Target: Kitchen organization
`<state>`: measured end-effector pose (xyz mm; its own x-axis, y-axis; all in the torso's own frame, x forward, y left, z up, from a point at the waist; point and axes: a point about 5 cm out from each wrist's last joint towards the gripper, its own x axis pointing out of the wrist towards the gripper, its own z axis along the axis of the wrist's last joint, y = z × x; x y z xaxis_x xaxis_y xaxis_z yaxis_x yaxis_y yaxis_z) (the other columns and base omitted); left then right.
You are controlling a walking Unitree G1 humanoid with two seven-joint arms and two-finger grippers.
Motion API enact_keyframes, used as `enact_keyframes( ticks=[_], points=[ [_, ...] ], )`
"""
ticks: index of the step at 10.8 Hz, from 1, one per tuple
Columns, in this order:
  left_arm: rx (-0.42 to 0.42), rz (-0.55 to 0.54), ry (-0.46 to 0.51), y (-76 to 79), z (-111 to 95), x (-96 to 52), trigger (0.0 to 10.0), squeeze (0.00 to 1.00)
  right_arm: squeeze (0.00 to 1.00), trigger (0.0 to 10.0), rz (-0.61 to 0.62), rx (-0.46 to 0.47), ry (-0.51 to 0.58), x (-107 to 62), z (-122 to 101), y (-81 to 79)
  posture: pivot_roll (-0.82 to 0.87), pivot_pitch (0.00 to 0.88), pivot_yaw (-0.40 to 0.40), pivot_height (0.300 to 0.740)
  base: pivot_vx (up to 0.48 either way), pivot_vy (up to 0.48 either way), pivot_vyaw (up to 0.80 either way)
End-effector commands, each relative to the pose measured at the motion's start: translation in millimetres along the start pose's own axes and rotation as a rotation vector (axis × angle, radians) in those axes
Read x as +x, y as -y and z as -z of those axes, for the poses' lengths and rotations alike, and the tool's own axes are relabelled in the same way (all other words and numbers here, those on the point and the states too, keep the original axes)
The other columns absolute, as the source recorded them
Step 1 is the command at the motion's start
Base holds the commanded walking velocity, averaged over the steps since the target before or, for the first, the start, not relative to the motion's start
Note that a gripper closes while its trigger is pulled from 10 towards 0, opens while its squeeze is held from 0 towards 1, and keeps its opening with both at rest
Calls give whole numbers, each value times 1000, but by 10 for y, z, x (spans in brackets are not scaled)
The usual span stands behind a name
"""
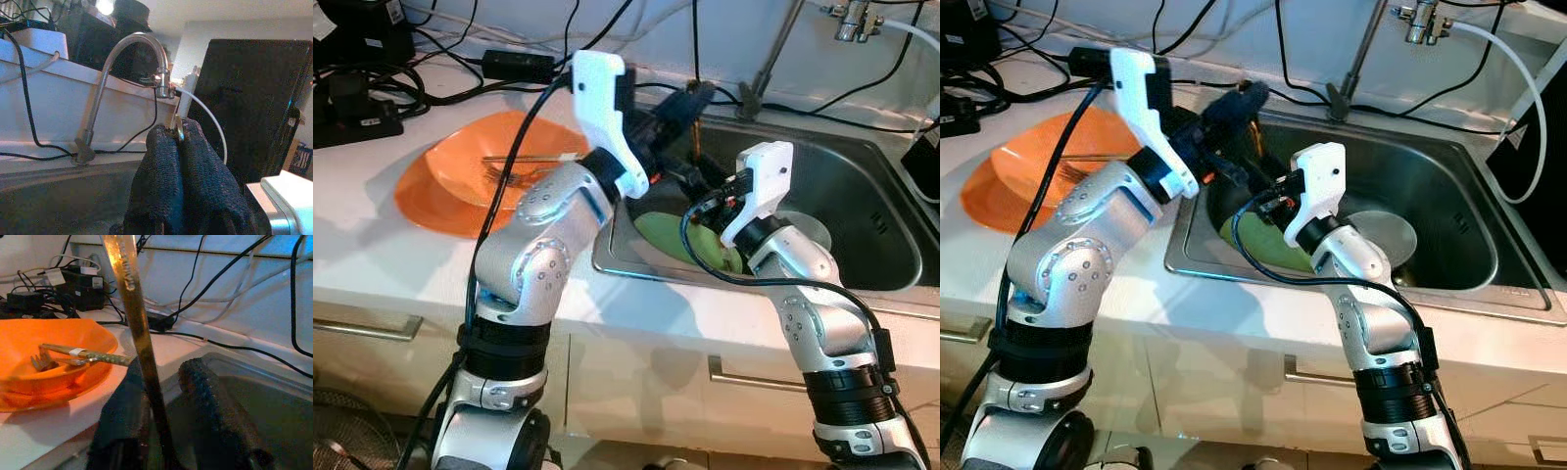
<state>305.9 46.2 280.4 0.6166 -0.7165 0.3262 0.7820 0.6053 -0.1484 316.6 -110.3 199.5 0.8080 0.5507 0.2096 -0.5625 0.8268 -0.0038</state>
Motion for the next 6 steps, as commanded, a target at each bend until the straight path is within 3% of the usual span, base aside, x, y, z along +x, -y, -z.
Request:
enact_keyframes(
  ticks=[1, 6],
  points=[
    [14, 29, -9, 58, 11, 6, 10000, 0, 0, 0, 37, -15, 28, -4, -78, 82, -19, 62, -102, 740, 0, 0, 0],
    [44, 9, 2, 30, -2, 10, 10000, 0, 0, 0, 53, -16, 21, -5, -52, 102, -19, 65, -103, 740, 0, 0, 0]
  ],
)
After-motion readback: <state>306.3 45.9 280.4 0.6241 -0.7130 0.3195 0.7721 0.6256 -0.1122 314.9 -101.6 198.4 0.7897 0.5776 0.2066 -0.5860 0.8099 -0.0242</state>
